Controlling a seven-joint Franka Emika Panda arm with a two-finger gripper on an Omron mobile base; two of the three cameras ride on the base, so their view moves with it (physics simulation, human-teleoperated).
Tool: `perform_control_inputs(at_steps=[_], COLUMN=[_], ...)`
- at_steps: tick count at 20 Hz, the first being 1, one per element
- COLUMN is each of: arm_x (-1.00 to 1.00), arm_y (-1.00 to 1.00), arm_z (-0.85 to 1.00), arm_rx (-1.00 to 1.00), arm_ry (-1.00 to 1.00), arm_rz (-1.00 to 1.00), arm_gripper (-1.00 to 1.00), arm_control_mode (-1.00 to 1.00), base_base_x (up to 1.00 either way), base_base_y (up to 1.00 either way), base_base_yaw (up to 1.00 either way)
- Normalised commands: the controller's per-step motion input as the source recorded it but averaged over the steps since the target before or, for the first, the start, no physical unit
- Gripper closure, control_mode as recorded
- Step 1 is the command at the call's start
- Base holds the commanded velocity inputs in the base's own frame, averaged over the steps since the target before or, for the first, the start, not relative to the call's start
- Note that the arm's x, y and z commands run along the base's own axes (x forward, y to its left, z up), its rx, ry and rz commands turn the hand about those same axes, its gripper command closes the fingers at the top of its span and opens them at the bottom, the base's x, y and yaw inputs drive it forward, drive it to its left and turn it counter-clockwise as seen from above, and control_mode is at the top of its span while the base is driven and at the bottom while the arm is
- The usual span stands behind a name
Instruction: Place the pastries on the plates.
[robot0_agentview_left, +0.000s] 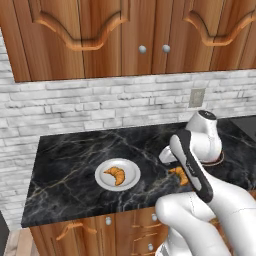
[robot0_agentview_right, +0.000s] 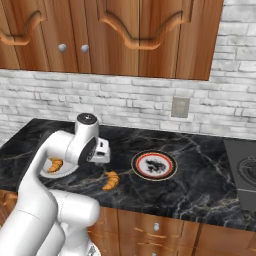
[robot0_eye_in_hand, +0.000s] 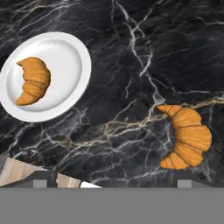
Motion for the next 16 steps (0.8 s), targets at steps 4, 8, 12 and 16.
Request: perform_control_inputs(at_steps=[4, 8, 12, 16], arm_x=[-0.15, -0.05, -0.17, 0.03], arm_y=[-0.35, -0.44, -0.55, -0.06], arm_z=[-0.20, -0.26, -0.14, -0.35], arm_rx=[-0.17, -0.18, -0.08, -0.08], arm_ry=[0.02, 0.04, 0.06, 0.01], arm_rz=[-0.25, -0.21, -0.16, -0.04], arm_gripper=[-1.00, -1.00, -1.00, -1.00], arm_control_mode=[-1.00, -1.00, -1.00, -1.00], base_base_x=[0.00, 0.00, 0.00, 0.00], base_base_y=[0.00, 0.00, 0.00, 0.00], base_base_yaw=[0.00, 0.00, 0.00, 0.00])
